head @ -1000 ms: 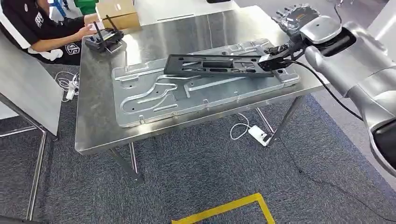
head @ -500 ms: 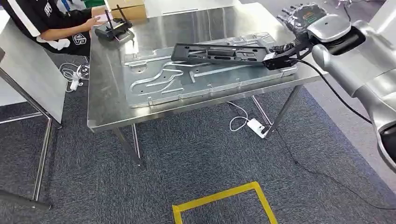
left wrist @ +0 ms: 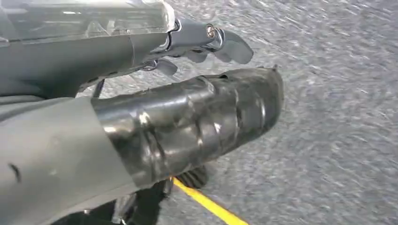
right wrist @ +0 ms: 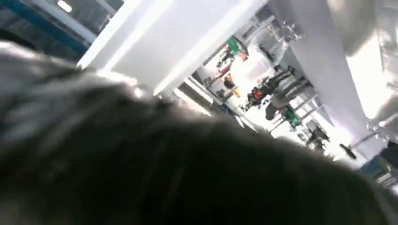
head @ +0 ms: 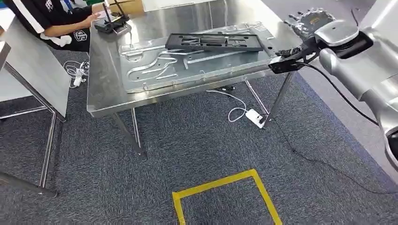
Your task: Take the parts from the cabinet and place them on the table.
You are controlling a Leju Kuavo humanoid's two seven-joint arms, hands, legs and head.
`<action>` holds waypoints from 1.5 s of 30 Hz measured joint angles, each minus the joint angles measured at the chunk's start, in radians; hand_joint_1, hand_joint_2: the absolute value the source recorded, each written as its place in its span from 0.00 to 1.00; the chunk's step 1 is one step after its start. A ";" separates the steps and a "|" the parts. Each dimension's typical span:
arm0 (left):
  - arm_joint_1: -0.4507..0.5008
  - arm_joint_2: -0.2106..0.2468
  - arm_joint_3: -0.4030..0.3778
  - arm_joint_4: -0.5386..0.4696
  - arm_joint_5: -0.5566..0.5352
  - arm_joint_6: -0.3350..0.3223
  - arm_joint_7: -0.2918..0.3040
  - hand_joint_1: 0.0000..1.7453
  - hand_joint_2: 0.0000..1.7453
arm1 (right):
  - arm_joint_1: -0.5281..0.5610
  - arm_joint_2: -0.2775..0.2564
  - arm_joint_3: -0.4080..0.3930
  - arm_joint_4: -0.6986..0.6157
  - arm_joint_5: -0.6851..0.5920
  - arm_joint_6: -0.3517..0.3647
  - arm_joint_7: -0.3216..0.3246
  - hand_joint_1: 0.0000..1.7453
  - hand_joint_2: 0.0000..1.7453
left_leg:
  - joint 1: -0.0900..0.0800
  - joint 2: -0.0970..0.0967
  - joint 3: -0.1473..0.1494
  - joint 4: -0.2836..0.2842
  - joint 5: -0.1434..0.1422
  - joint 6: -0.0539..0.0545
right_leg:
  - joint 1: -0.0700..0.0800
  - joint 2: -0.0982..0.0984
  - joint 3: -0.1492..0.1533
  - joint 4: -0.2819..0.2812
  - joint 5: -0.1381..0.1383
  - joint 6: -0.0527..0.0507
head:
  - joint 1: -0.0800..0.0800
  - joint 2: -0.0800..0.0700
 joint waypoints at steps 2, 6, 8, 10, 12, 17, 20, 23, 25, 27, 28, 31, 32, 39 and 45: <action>0.000 0.001 0.001 0.000 0.000 0.000 0.000 0.00 0.00 | 0.000 -0.002 0.002 0.001 -0.002 -0.001 0.001 0.00 0.00 | 0.000 0.000 -0.034 0.155 -0.104 -0.004 | 0.005 0.000 -0.034 0.001 0.025 -0.005 | 0.000 0.000; -0.002 0.002 0.002 0.000 0.000 0.001 0.002 0.00 0.00 | 0.008 -0.007 0.009 0.000 -0.008 -0.001 0.000 0.00 0.00 | -0.007 -0.001 0.050 0.172 -0.034 0.013 | 0.017 0.005 -0.088 0.004 0.068 -0.005 | 0.000 0.000; -0.004 0.003 0.002 0.000 0.000 0.001 0.003 0.00 0.00 | 0.008 -0.011 0.009 0.000 -0.012 -0.001 0.000 0.00 0.00 | -0.021 -0.003 0.189 -0.015 -0.031 0.049 | 0.022 0.005 -0.102 0.004 0.086 -0.006 | 0.000 0.000; -0.006 0.007 0.002 -0.002 0.000 0.002 0.003 0.00 0.00 | 0.008 -0.021 0.009 0.000 -0.013 -0.001 0.000 0.00 0.00 | -0.024 -0.002 0.236 -0.100 -0.061 0.052 | 0.019 0.000 -0.106 -0.004 0.105 0.007 | 0.000 0.000; -0.006 0.009 0.003 -0.002 0.000 0.002 0.003 0.00 0.00 | 0.010 -0.024 0.011 0.000 -0.015 -0.001 -0.001 0.00 0.00 | -0.031 -0.002 0.224 -0.113 -0.040 0.066 | 0.011 -0.001 -0.104 -0.023 0.130 0.018 | 0.000 0.000; -0.010 0.007 0.020 -0.002 0.032 -0.006 0.008 0.00 0.00 | 0.009 -0.052 0.017 0.000 -0.022 -0.001 -0.002 0.00 0.00 | -0.018 0.011 0.186 -0.160 0.046 0.071 | 0.007 0.005 -0.160 0.162 -0.066 0.040 | 0.001 0.000; -0.009 0.004 0.029 -0.002 0.035 -0.006 0.009 0.00 0.00 | 0.021 -0.068 0.022 0.000 -0.032 -0.001 -0.003 0.00 0.00 | -0.009 0.013 0.134 -0.134 0.067 0.059 | -0.008 0.005 -0.156 0.278 -0.052 0.061 | 0.001 0.000; -0.009 0.003 0.036 -0.002 0.035 -0.005 0.009 0.00 0.00 | 0.019 -0.073 0.023 -0.004 -0.032 -0.001 -0.003 0.00 0.00 | 0.007 0.016 0.081 -0.083 0.071 0.038 | -0.035 0.003 0.000 0.065 -0.021 0.102 | 0.001 0.000; -0.011 0.007 0.039 -0.004 0.035 -0.004 0.008 0.00 0.00 | 0.022 -0.075 0.025 -0.008 -0.032 -0.001 -0.003 0.00 0.00 | -0.001 0.009 0.056 -0.064 0.080 0.023 | -0.020 0.014 0.011 0.040 -0.046 0.077 | -0.002 0.000; -0.010 0.003 0.039 -0.004 0.035 -0.004 0.008 0.00 0.00 | 0.033 -0.077 0.027 -0.008 -0.033 -0.001 -0.003 0.00 0.00 | -0.001 0.004 0.044 -0.063 0.100 0.014 | -0.018 0.011 -0.005 0.045 -0.041 0.061 | -0.002 0.000; -0.005 0.003 0.039 -0.004 0.035 -0.004 0.008 0.00 0.00 | 0.034 -0.077 0.029 -0.009 -0.035 -0.001 -0.003 0.00 0.00 | 0.001 0.003 0.035 -0.063 0.107 0.008 | -0.018 0.009 -0.014 0.048 -0.033 0.048 | -0.002 0.000; -0.001 0.003 0.040 -0.004 0.035 -0.004 0.001 0.00 0.00 | 0.032 -0.078 0.032 -0.011 -0.038 -0.003 -0.001 0.00 0.00 | 0.005 0.005 -0.003 0.040 -0.030 0.001 | -0.014 0.005 -0.053 0.043 0.002 0.014 | -0.002 0.000; -0.002 0.003 0.040 -0.004 0.034 -0.004 0.000 0.00 0.00 | 0.030 -0.080 0.032 -0.011 -0.039 -0.003 0.000 0.00 0.00 | 0.004 0.004 -0.019 0.117 -0.085 0.001 | -0.010 0.005 -0.066 0.042 0.013 0.009 | -0.003 0.000; -0.009 0.021 0.040 -0.011 0.031 -0.011 -0.010 0.00 0.00 | 0.032 -0.118 0.032 -0.026 -0.055 -0.002 -0.002 0.00 0.00 | -0.074 -0.008 0.219 -0.023 -0.071 0.142 | 0.028 0.007 -0.123 0.034 0.080 -0.010 | 0.002 0.000; -0.011 0.015 0.040 -0.011 0.027 -0.011 -0.014 0.00 0.00 | 0.035 -0.145 0.032 -0.034 -0.060 -0.001 -0.003 0.00 0.00 | -0.070 0.013 0.251 -0.176 0.001 0.136 | 0.023 0.009 -0.133 -0.024 0.123 0.010 | -0.001 0.000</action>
